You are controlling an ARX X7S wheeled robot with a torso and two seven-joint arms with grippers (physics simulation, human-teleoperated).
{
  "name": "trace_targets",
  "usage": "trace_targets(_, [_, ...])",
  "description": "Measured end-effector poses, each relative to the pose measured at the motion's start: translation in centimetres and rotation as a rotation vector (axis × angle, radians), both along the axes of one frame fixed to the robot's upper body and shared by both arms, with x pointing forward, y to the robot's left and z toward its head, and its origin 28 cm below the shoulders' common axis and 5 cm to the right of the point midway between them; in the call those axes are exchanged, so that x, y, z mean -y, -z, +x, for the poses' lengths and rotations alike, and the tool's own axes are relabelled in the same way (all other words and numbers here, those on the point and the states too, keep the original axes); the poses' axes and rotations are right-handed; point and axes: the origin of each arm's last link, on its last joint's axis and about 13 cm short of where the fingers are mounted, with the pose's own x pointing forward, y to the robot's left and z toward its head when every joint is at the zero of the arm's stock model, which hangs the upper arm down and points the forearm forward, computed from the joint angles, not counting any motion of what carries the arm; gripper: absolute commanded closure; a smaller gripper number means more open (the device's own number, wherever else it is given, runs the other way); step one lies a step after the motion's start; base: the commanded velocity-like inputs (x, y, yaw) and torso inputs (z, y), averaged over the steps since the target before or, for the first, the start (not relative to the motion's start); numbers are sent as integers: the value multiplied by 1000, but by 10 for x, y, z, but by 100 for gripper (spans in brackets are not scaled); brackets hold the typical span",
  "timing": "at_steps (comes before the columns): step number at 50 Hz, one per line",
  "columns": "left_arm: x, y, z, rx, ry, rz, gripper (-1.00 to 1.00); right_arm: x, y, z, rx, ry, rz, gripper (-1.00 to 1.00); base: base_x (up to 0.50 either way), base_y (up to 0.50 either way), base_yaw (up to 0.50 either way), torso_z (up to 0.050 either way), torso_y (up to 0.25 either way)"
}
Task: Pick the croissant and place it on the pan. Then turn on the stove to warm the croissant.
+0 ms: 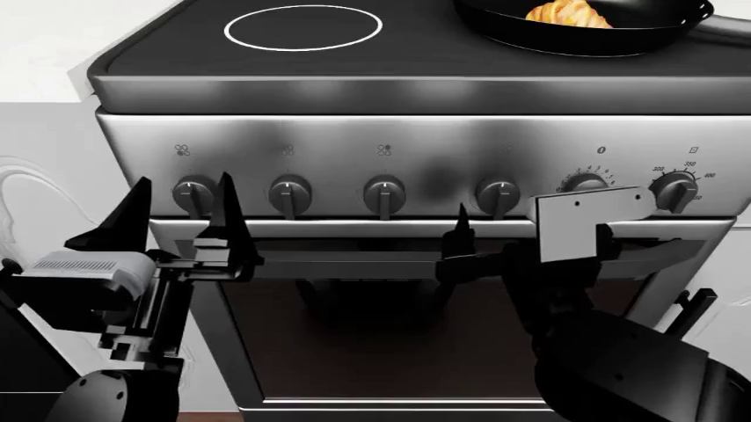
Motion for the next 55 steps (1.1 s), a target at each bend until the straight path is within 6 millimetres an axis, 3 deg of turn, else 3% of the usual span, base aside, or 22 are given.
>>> trace_targets(2, [0,0,0,0,0,0,-100,0,0,0,0,1,0,-100,0,0,0,0,0])
trace_targets(3, [0,0,0,0,0,0,-100,0,0,0,0,2,0,100,0,0,0,0,0])
trace_targets(31, [0,0,0,-2,0,2,-100,3,1,-1,10,51,-16,100,1,1,2,0,0])
trace_targets(55, [0,2,1,-6,1,4,-100,5,-8,-2,-14,62,-149,100,2,1,3,0,-1])
